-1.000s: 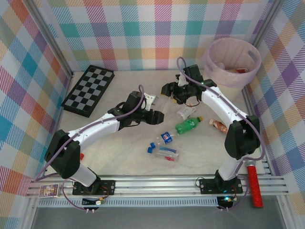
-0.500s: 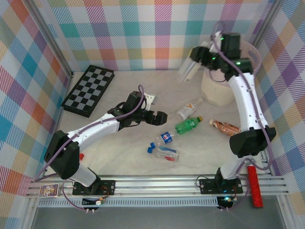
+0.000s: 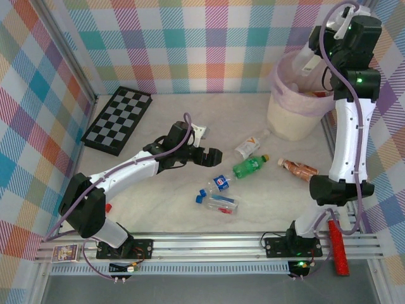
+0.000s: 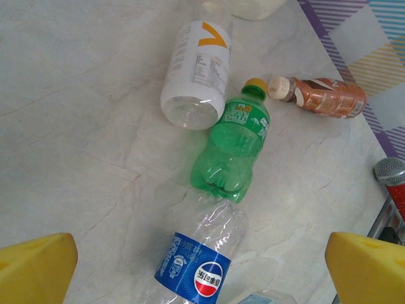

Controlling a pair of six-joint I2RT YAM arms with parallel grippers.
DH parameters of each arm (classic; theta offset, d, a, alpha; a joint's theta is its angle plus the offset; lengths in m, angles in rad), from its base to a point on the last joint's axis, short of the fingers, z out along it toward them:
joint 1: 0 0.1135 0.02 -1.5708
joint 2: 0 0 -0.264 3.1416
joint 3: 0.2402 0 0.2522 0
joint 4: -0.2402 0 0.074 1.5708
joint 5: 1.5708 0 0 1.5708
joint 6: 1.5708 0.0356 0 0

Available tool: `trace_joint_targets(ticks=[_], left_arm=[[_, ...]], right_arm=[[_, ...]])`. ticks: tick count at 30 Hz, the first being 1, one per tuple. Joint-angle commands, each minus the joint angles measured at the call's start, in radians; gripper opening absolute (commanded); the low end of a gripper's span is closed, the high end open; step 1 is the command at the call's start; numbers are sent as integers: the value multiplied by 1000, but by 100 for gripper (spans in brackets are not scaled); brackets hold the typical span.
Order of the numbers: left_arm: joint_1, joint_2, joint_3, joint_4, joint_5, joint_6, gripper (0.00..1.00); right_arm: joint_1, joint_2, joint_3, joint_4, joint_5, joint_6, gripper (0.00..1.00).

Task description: Put the plastic bottles in the bin

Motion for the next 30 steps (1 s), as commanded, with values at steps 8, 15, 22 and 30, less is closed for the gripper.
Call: trace_joint_targets(ticks=[8,15,22,30], left_arm=[[-21,5,5,-32,-17,3,100],[-28,55,32,-17,2,1,100],[-35,78,49,-13,12,1,100],[-35,64,38,-27,-3,6,100]], right_arm=[[0,159,13,-39,172,-149,29],[25,244,14,-99,175,-171,27],[24,385,145,-269,120,-161,27],[0,475,173,-315,56,-100,29]])
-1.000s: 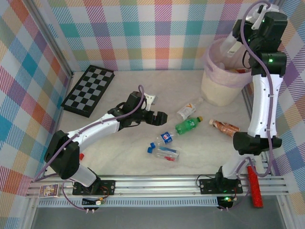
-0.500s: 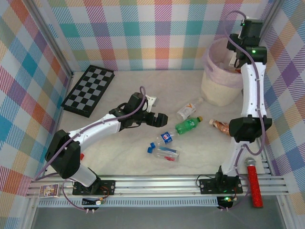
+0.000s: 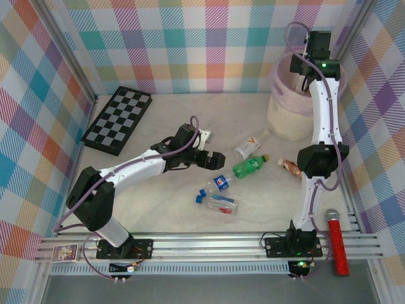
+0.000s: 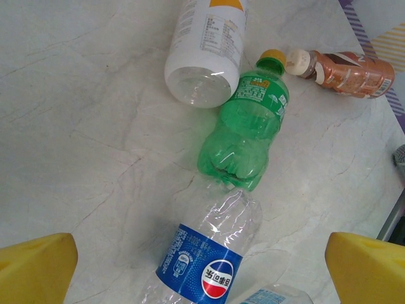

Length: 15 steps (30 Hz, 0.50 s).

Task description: Put the plastic bottles in the bin

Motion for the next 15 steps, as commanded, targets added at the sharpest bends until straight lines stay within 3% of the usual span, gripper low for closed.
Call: trace_joint_targets(ticks=[1,8,15], left_arm=[[-12,-16,15,-8,2,6,100],[-13,-10,9,0,1,3,100],[-16,-6,5,16,4,-8,100]], right_arm=[[-22,64,-4,-138,-64,63,30],[-74,45,-36,-136,-285,296,34],[-122,-107,-391,210,-501,665,42]])
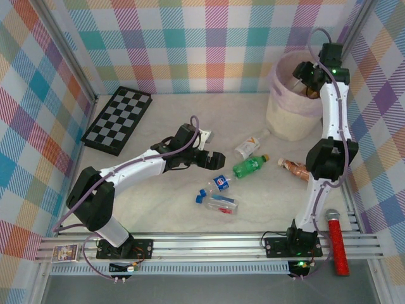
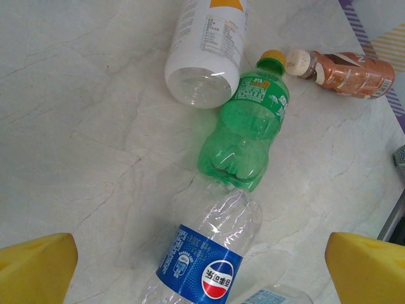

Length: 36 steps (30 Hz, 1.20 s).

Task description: Put the plastic bottles in the bin

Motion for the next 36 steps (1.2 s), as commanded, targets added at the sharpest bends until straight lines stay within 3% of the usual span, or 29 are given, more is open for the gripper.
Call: trace_joint_targets(ticks=[1,6,13,18,25,36], left_arm=[[-15,-9,2,14,1,-7,100],[-15,-29,-16,7,-18,-2,100],[-15,-36,-27,0,-32,6,100],[-15,-33,-22,-13,-34,16,100],[-14,-34,1,-63,-38,62,100],[-48,-57,20,-295,42,221,100]], right_arm=[[-3,-64,-115,106,-147,255,44],[-7,-49,-76,93,-121,293,67],[-7,-14,183,-98,-24,150,84],[-7,-51,233,-173,44,47,100],[-7,-136,213,-247,72,-71,99],[32,-388,-32,-316,-40,-124,99]])
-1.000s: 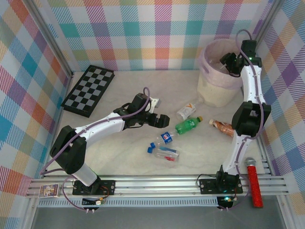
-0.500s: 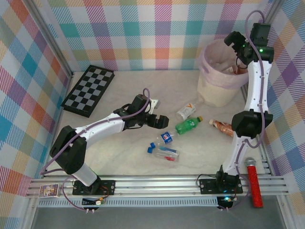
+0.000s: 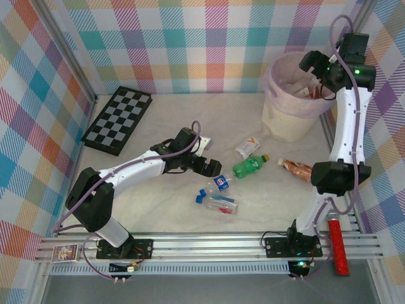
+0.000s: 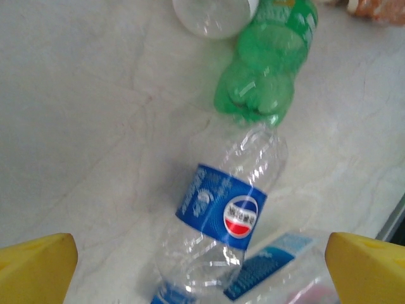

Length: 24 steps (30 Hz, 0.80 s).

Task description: Put the plastic bottles in the bin

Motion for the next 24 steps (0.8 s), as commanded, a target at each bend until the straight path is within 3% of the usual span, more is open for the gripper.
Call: trace_joint_targets(ticks=[1,7,11,15,24], left_arm=[[-39,-37,31,-142,33,106,100],[-99,-91,6,-286,7,169,100],[-190,-149,-6,-308,-57,202,100],[-244,-94,31,-282,-65,246,100],[-317,89,76,-215,-61,343,99]], right_arm=[[32,-92,-103,-55,-68,-45,99],[44,-283,-388,-26,-150,-43,99],[44,-379,-542,-12,-207,-32,99],[45,-459,-655,35,-267,-1,99],[39,-549,-635,-16,-231,-14,99]])
